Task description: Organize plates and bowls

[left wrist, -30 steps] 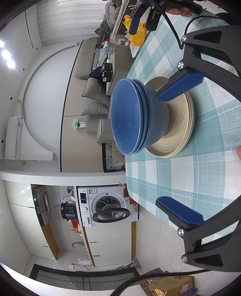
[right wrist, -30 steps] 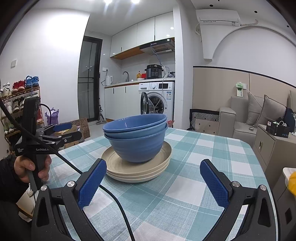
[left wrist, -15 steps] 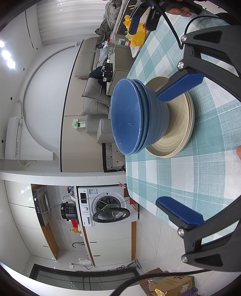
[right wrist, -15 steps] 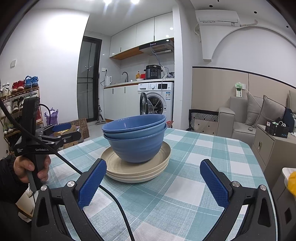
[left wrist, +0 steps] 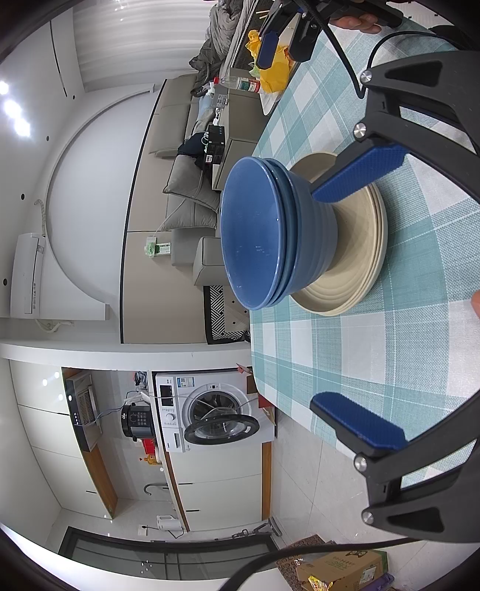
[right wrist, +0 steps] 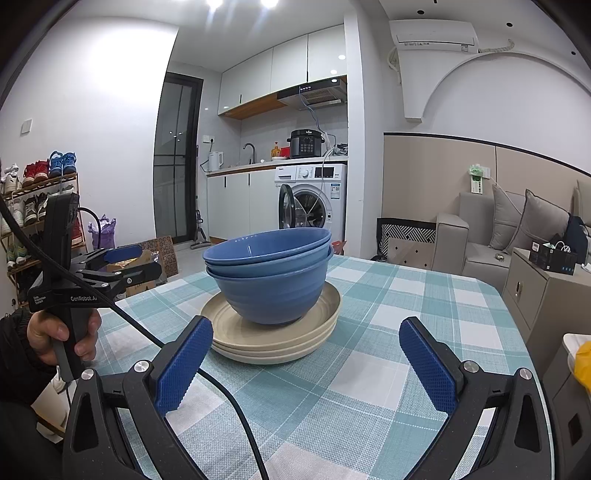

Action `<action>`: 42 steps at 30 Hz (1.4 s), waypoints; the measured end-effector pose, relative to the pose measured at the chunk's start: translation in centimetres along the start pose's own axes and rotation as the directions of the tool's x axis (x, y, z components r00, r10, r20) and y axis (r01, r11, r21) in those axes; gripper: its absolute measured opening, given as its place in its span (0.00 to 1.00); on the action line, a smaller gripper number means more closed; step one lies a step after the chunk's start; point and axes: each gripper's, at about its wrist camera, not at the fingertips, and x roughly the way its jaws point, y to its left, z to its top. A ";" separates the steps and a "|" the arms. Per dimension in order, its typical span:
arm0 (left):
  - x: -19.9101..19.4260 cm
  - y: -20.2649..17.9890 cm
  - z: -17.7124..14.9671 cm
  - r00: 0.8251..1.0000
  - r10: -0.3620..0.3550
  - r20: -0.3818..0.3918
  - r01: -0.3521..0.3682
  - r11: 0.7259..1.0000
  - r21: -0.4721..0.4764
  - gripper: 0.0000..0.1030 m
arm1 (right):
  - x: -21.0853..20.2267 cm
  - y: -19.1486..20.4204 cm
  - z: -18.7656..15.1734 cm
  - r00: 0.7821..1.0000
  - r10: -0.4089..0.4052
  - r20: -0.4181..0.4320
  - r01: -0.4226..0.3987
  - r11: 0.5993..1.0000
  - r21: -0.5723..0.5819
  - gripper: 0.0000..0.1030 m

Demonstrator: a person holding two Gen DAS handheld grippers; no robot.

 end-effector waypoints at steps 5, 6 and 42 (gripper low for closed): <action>0.0 0.0 0.0 1.000 0.000 0.001 0.000 1.000 0.000 1.00 | 0.0 0.0 0.0 1.000 -0.001 0.001 0.001 1.000 0.000 1.00; 0.0 0.0 0.0 1.000 0.000 0.000 0.000 1.000 0.000 1.00 | 0.0 0.0 0.0 1.000 0.000 0.000 0.000 1.000 0.000 1.00; -0.1 0.2 0.1 1.000 0.013 0.004 -0.012 1.000 -0.004 1.00 | 0.0 0.0 0.0 1.000 0.000 0.000 0.000 1.000 0.001 1.00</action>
